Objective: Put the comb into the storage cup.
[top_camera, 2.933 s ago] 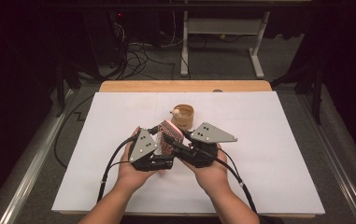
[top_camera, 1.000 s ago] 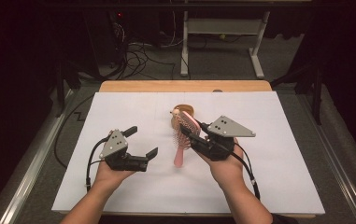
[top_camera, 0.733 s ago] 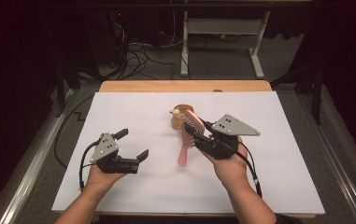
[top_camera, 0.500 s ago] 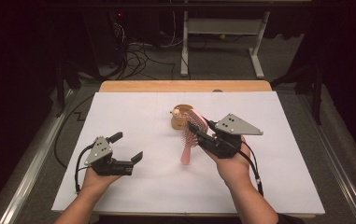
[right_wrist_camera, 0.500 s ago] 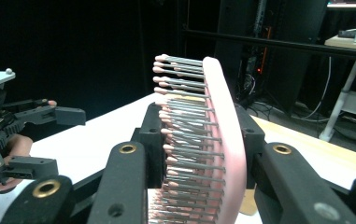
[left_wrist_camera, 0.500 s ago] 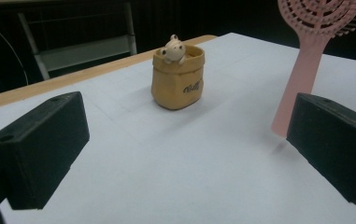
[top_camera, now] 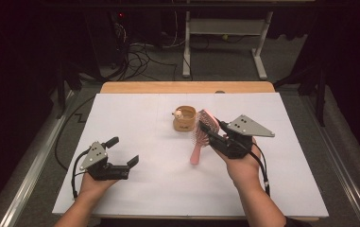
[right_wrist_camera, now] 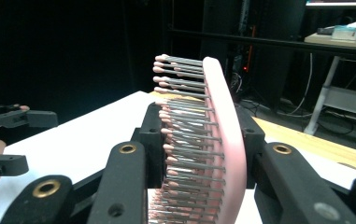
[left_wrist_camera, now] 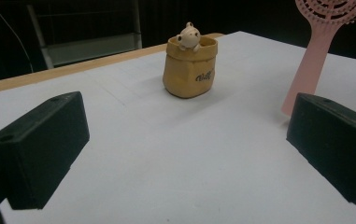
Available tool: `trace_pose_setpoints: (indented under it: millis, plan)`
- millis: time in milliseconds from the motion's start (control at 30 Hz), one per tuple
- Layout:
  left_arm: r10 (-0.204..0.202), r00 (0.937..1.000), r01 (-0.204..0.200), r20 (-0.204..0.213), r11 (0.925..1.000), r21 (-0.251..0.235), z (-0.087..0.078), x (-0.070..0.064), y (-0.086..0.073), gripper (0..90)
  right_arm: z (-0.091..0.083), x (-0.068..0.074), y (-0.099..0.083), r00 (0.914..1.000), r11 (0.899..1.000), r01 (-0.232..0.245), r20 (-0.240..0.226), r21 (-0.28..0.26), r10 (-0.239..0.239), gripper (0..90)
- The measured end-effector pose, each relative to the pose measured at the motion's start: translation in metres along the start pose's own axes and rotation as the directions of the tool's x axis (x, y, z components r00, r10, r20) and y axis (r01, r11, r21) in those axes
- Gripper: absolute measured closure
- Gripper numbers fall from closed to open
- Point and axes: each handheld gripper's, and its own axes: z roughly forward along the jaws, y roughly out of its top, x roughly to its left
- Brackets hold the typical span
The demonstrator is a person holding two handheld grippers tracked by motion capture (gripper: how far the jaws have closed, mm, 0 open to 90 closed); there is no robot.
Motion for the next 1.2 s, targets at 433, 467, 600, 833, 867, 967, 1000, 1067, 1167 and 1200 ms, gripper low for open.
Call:
trace_pose_setpoints:
  millis: [433, 467, 600, 833, 867, 967, 1000, 1067, 1167, 1200]
  plan:
    - [-0.008, 1.0000, 0.008, -0.002, 1.0000, -0.001, -0.001, 0.001, -0.001, 0.0, -0.007, -0.013, 0.001, 0.9991, 1.000, 0.006, 0.043, -0.008, -0.005, 65.8]
    - [-0.006, 1.0000, 0.006, -0.005, 1.0000, -0.002, -0.001, 0.001, -0.001, 0.0, -0.007, -0.014, 0.001, 0.9989, 1.000, 0.007, 0.046, -0.007, -0.006, 65.8]
    - [-0.005, 1.0000, 0.005, -0.006, 1.0000, -0.004, 0.000, 0.000, -0.001, 0.0, -0.006, -0.016, 0.002, 0.9985, 1.000, 0.005, 0.054, -0.012, -0.005, 65.8]
    - [-0.003, 1.0000, 0.003, -0.003, 1.0000, -0.005, 0.000, -0.001, -0.001, 0.0, -0.001, -0.018, 0.006, 0.9979, 1.000, 0.008, 0.064, -0.022, -0.007, 65.8]
    - [0.000, 1.0000, 0.000, -0.003, 1.0000, -0.003, -0.001, -0.001, -0.001, 0.0, 0.000, -0.018, 0.007, 0.9978, 1.000, 0.009, 0.066, -0.022, -0.007, 65.8]
    - [0.004, 1.0000, -0.004, -0.009, 1.0000, -0.004, -0.001, -0.001, -0.001, 0.0, 0.003, -0.019, 0.010, 0.9975, 0.999, 0.013, 0.070, -0.030, -0.010, 65.8]
    - [0.005, 0.9999, -0.005, -0.010, 1.0000, -0.003, -0.001, -0.001, -0.001, 0.0, 0.004, -0.019, 0.010, 0.9975, 0.999, 0.012, 0.070, -0.032, -0.010, 65.8]
    - [0.005, 0.9999, -0.005, -0.012, 1.0000, -0.004, 0.000, -0.001, -0.002, 0.0, 0.006, -0.020, 0.011, 0.9974, 0.999, 0.007, 0.072, -0.034, -0.004, 65.7]
    - [0.014, 0.9998, -0.014, -0.015, 0.9999, -0.004, 0.000, -0.002, -0.002, 0.0, 0.009, -0.021, 0.013, 0.9972, 0.999, 0.008, 0.075, -0.038, -0.005, 65.8]
    - [0.017, 0.9998, -0.017, -0.013, 0.9998, -0.002, 0.000, -0.002, -0.002, 0.0, 0.010, -0.021, 0.014, 0.9971, 0.999, 0.007, 0.076, -0.039, -0.004, 65.7]
